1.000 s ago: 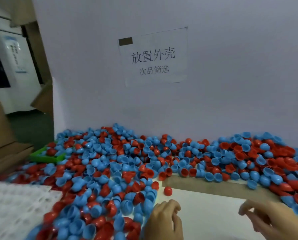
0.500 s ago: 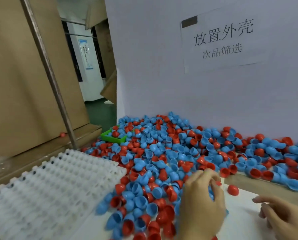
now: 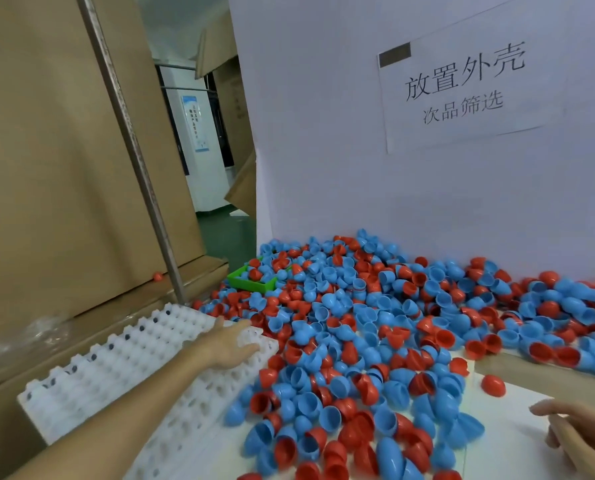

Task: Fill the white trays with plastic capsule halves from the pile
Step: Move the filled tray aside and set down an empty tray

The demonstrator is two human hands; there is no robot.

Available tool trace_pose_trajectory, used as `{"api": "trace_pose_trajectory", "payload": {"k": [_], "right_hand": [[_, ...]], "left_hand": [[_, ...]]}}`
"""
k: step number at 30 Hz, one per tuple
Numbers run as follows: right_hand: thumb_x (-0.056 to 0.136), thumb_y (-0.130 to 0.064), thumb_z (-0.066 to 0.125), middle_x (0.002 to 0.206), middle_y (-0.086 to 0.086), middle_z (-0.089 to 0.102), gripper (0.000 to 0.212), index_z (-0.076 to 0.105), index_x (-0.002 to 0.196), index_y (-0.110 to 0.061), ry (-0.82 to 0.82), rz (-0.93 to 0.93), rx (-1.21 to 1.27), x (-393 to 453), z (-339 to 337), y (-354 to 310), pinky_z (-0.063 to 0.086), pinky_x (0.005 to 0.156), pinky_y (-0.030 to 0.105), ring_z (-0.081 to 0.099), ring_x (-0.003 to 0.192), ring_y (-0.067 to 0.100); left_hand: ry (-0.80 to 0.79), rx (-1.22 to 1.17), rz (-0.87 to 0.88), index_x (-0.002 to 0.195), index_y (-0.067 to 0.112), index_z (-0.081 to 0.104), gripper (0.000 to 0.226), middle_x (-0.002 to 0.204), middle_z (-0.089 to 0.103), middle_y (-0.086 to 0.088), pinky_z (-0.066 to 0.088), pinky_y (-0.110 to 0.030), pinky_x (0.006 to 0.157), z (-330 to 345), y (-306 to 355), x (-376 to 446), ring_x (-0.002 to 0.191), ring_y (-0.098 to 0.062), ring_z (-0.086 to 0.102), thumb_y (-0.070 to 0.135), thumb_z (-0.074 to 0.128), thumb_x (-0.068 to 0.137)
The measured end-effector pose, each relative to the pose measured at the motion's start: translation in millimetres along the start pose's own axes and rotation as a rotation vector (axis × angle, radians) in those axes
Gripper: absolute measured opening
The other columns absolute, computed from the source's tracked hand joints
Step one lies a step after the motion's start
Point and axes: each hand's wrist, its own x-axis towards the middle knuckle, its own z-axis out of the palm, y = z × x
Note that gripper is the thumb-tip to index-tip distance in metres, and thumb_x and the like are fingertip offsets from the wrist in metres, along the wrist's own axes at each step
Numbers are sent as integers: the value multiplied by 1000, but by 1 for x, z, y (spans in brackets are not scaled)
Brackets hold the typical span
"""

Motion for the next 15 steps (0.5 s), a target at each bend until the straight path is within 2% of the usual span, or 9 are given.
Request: {"api": "trace_pose_trajectory", "payload": {"k": [1,3,5,8,12,15], "right_hand": [[87,13,60,60,4,70,59,74,73,-42,-24,27,-16,-4,-3,-12,49,58,20,64,53,10],[90,3,60,59,-2,70,48,73,69,-38,-18,60,-47,-12,-12,-32,48,55,16,62,49,11],[91,-1,60,59,-6,69,34,73,76,-29,-29,45,-49,-18,-17,-47,47,51,18,61,47,13],[94,-6,58,60,-8,70,29,72,82,-28,-68,53,-47,-25,-18,-56,44,53,22,63,51,14],[98,-12,55,67,-5,69,29,70,86,-34,-71,44,-33,-22,-16,-54,45,50,14,65,59,11],[100,-14,52,75,-4,69,30,68,88,-36,-84,54,-13,-21,-14,-49,49,53,14,66,68,13]], "left_hand": [[-6,8,19,160,40,9,77,169,-3,-15,32,-47,118,1,-2,1,145,-38,35,71,40,96],[3,36,60,161,34,8,73,168,4,-16,41,-40,111,-1,1,0,136,-34,48,62,38,101],[2,52,66,162,29,4,71,168,2,-17,41,-38,111,-4,4,-1,138,-32,46,56,35,104],[52,49,46,161,29,3,69,167,-2,-21,39,-38,112,-9,5,-2,143,-35,40,53,35,105],[149,40,-13,157,32,18,67,163,15,-20,46,-40,104,-16,11,3,131,-35,51,52,47,99],[150,71,-80,150,34,25,59,159,25,-19,37,-48,111,-13,18,6,141,-37,36,52,47,98]]}}
